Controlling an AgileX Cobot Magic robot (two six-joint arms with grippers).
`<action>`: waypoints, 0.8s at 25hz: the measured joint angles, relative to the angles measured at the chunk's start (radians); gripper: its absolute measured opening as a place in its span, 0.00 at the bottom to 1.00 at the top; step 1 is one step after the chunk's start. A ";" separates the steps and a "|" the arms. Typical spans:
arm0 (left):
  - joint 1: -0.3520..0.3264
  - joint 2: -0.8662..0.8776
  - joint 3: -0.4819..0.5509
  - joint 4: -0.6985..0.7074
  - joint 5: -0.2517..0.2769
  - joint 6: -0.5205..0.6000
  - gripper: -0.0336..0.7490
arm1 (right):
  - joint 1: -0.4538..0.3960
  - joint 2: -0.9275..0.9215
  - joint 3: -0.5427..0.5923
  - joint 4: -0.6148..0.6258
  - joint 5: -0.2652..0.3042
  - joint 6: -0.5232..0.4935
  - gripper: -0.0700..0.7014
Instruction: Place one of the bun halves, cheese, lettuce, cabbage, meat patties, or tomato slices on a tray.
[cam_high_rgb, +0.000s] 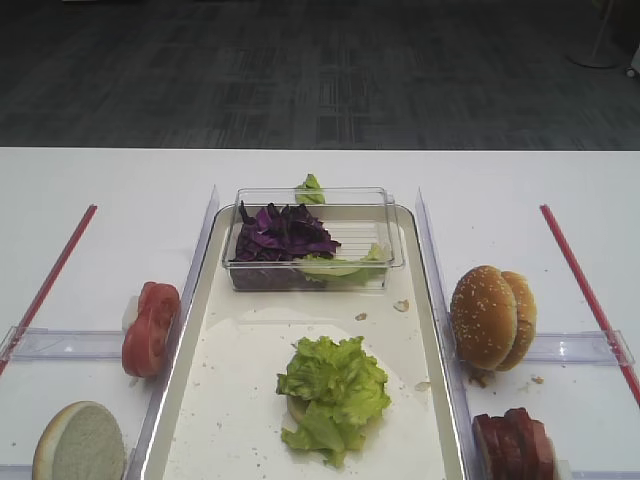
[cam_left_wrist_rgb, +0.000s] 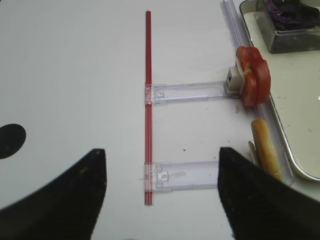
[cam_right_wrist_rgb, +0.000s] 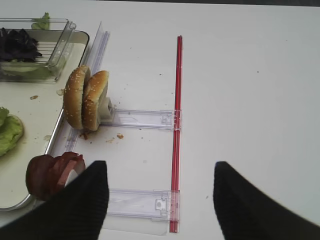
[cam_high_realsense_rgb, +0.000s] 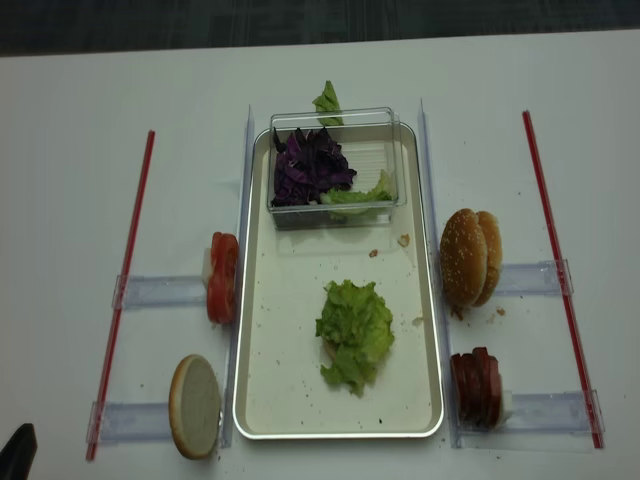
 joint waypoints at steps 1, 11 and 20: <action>0.000 0.000 0.000 0.000 0.000 0.000 0.60 | 0.000 0.000 0.000 -0.002 0.000 0.000 0.71; 0.000 0.000 0.000 0.000 0.000 0.000 0.60 | 0.000 0.000 0.000 -0.017 0.000 0.018 0.71; 0.000 0.000 0.000 0.000 0.000 0.000 0.60 | 0.000 0.000 0.000 -0.017 0.000 0.018 0.71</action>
